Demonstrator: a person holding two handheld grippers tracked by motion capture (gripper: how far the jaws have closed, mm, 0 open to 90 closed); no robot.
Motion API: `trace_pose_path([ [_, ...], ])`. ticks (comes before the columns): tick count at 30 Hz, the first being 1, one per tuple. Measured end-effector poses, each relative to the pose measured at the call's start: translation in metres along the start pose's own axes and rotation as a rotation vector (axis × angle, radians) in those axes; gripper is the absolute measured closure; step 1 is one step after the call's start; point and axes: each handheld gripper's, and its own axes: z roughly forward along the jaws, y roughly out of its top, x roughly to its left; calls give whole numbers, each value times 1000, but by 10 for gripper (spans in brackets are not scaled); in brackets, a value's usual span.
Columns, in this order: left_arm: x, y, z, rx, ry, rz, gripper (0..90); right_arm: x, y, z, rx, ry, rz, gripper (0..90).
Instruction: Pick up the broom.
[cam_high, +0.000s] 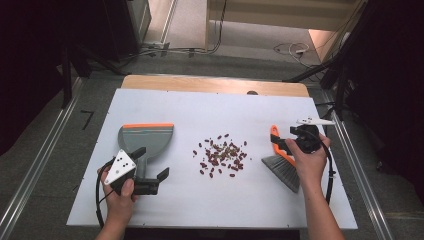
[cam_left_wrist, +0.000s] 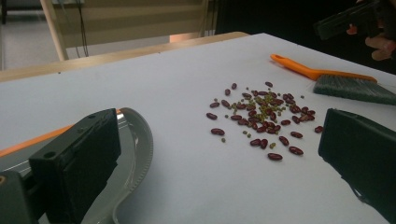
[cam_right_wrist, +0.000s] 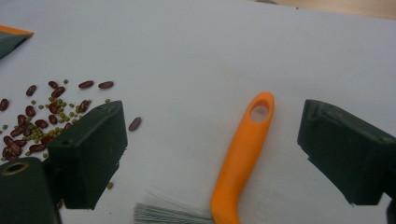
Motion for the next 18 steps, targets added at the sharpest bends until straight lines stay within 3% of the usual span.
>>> trace_pose_path([
  [3, 0, 0, 0, 5, 2, 8, 0, -1, 0, 1, 5, -10, 18, 243],
  [5, 0, -1, -1, 4, 1, 8, 0, 0, -1, 3, 26, -52, 24, 353],
  [8, -1, -1, -1, 4, -1, 8, 0, 0, -3, 6, 80, -98, 25, 389],
  [12, -2, -1, 0, 6, -2, 10, 0, -4, -9, 13, 140, -75, 35, 464],
  [15, -2, -1, 0, 7, -3, 13, 0, -4, -12, 16, 175, -118, 20, 486],
  [18, -2, -1, 0, 9, -5, 11, 0, -3, -14, 18, 205, -119, 50, 521],
])
